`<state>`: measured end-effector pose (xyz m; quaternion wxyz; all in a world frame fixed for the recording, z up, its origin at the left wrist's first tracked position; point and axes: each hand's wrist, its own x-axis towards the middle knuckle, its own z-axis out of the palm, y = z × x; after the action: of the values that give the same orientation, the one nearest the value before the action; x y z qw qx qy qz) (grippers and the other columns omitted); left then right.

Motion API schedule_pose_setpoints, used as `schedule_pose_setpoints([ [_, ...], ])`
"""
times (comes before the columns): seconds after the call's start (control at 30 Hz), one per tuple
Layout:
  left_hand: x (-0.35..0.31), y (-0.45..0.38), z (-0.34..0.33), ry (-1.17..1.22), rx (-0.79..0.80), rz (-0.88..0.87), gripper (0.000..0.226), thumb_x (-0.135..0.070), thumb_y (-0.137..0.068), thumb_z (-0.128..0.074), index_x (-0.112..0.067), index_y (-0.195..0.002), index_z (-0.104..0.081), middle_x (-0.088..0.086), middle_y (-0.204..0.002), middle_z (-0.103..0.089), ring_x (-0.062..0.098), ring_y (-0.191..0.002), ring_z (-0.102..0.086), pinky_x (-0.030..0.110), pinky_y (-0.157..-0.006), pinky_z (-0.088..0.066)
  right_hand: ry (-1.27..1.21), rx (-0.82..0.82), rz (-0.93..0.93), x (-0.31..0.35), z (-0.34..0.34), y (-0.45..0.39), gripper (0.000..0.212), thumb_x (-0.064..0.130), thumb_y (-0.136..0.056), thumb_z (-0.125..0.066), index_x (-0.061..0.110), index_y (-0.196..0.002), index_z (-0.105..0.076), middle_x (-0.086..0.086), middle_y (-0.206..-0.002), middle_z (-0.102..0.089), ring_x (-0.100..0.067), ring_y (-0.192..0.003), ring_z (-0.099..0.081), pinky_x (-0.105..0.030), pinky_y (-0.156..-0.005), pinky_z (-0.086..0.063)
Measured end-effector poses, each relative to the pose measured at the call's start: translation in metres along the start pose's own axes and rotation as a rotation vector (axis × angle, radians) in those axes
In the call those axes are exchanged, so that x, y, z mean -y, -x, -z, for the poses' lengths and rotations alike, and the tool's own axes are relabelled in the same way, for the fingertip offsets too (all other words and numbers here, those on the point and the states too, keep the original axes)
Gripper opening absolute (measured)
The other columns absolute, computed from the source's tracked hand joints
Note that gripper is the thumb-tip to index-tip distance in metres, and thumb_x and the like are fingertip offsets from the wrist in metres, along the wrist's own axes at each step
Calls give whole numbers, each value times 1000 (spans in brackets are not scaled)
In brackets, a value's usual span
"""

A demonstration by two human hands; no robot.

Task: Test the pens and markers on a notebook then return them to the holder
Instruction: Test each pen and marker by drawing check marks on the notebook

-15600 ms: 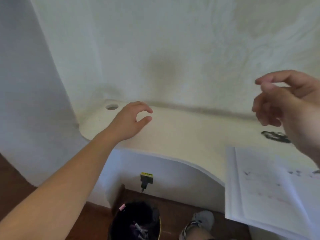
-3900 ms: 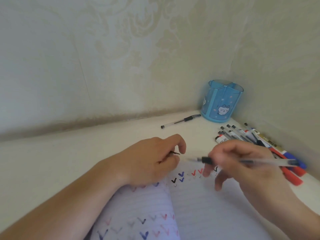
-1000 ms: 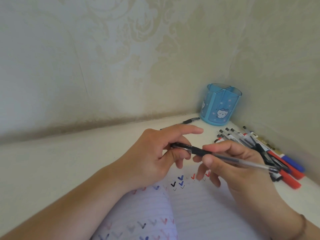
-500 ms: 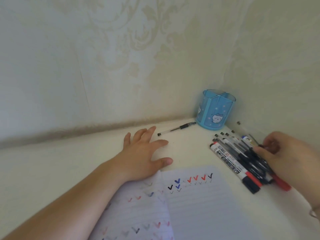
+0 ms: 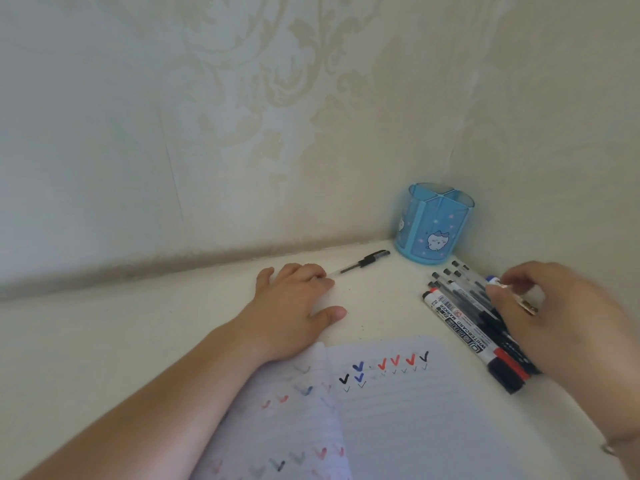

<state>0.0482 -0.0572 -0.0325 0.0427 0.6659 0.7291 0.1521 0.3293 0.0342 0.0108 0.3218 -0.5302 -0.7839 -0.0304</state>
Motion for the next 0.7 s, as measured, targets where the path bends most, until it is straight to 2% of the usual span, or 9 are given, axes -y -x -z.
schedule_pose_setpoints([
  [0.1,2,-3,3,222,-244,-80,25,-27,-89,-67,-17,-112,-70,-8,-113,-61,9,-100,-58,31,-97,-44,-63,-27,115,23,-1,12,15,39,-80,-66,29,-91,-66,9,-81,-64,-25,-82,-61,-36,-67,-51],
  [0.17,-2,-2,10,296,-474,-134,11,-8,-82,-74,-14,-91,-76,-7,-93,-68,4,-81,-60,20,-83,-47,-58,-57,229,32,-8,20,21,36,-79,-73,27,-98,-69,10,-78,-64,-23,-78,-64,-31,-63,-48],
  [0.23,-11,3,20,346,-631,-213,10,-4,-81,-75,-14,-83,-76,-8,-85,-69,3,-80,-60,10,-76,-44,-65,-70,361,40,-13,26,33,41,-79,-71,26,-109,-69,14,-73,-61,-17,-70,-62,-28,-56,-47],
  [0.3,-22,11,27,368,-721,-412,7,-3,-84,-73,-9,-84,-76,-4,-86,-69,4,-77,-61,12,-72,-45,-72,-56,477,45,-16,28,46,52,-79,-60,25,-117,-67,15,-68,-57,-12,-64,-58,-29,-46,-48],
  [0.37,-33,20,29,395,-775,-623,6,2,-86,-70,-1,-86,-75,5,-88,-69,14,-77,-65,23,-70,-52,-87,-47,569,47,-19,29,41,54,-82,-55,28,-109,-71,16,-65,-58,-11,-61,-58,-29,-45,-48],
  [0.47,-43,29,29,509,-775,-752,25,-1,-85,-72,-2,-109,-67,7,-95,-69,17,-84,-68,32,-74,-55,-235,-27,579,50,-19,30,19,45,-83,-62,29,-85,-72,16,-65,-63,-8,-55,-55,-27,-49,-49],
  [0.57,-45,34,29,631,-569,-645,64,-27,-78,-78,-14,-132,-48,1,-115,-66,16,-103,-66,31,-94,-49,-722,160,309,59,-11,38,11,31,-76,-79,31,-77,-68,10,-69,-69,-8,-54,-57,-20,-49,-42],
  [0.63,-43,31,27,453,-473,-628,52,-34,-78,-77,-12,-122,-61,-3,-114,-67,13,-103,-64,30,-91,-50,-1081,302,210,63,-6,45,18,35,-68,-85,28,-78,-71,5,-71,-74,-9,-57,-64,-27,-50,-46],
  [0.7,-42,29,24,327,-409,-692,27,-28,-88,-69,-9,-107,-70,-2,-97,-70,16,-87,-64,31,-77,-51,-1187,359,218,66,-3,51,25,46,-67,-81,24,-77,-72,2,-67,-74,-9,-56,-66,-24,-53,-50],
])
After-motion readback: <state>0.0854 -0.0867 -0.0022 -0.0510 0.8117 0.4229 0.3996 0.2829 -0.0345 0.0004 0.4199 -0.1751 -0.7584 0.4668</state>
